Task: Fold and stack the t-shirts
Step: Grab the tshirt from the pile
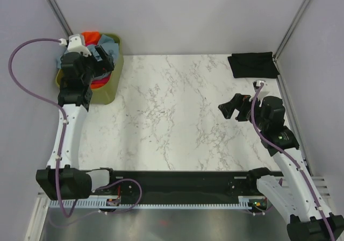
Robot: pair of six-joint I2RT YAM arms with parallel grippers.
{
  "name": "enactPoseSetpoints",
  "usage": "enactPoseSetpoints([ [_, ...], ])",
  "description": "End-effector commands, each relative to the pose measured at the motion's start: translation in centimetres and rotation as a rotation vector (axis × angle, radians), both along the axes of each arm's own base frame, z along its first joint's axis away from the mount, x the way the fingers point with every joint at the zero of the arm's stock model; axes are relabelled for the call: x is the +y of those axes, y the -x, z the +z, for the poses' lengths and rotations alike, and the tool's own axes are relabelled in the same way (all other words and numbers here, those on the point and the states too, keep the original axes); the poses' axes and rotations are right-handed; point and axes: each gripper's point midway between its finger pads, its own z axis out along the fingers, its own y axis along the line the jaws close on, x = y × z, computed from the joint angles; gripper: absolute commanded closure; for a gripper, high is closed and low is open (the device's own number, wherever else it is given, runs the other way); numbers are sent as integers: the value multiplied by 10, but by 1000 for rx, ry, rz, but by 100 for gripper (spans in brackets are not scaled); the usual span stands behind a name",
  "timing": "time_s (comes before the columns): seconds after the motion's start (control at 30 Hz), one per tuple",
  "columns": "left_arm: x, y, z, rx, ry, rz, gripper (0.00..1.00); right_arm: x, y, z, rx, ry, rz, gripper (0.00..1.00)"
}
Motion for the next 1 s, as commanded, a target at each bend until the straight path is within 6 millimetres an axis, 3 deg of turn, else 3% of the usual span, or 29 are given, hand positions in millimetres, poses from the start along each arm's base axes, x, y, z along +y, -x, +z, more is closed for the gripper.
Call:
enactPoseSetpoints([
  [0.0, 35, 1, -2, -37, -22, 166, 0, -10, -2, 21, -90, 18, -54, 2],
  [0.07, 43, -5, -14, 13, 10, 180, 0, -12, 1, 24, -101, 25, -58, 2],
  [0.1, 51, -9, -4, 1, 50, 182, 0, -11, 2, 22, -95, 24, -48, 2],
  [0.13, 57, -17, -17, 45, 71, 193, 0, -9, 3, 23, -97, 23, -40, 2],
  [0.2, 74, -25, -13, 48, 105, 239, 1, -9, 3, 18, -78, 28, -39, 2],
  [0.27, 91, -37, -29, 84, 134, 289, 2, -8, 2, 15, -60, 29, -35, 2],
  [0.37, 104, -57, -30, 88, 125, 309, 2, -7, 2, 11, -43, 35, -31, 2],
  [0.57, 111, -96, -58, 161, 129, 306, 7, -5, 3, 7, -29, 41, -25, 2],
  [0.6, 110, -104, -72, 188, 141, 293, 8, -5, 3, 6, -26, 42, -25, 2],
  [0.7, 105, -114, -90, 222, 174, 258, 14, -5, 3, 3, -20, 48, -30, 2],
  [0.87, 99, -121, -110, 259, 221, 242, 16, -6, 1, -4, 2, 58, -37, 2],
  [0.9, 96, -124, -111, 262, 228, 220, 19, -6, 1, -6, 9, 61, -37, 2],
  [0.97, 89, -132, -108, 254, 233, 172, 49, -7, 1, -8, 16, 64, -41, 2],
])
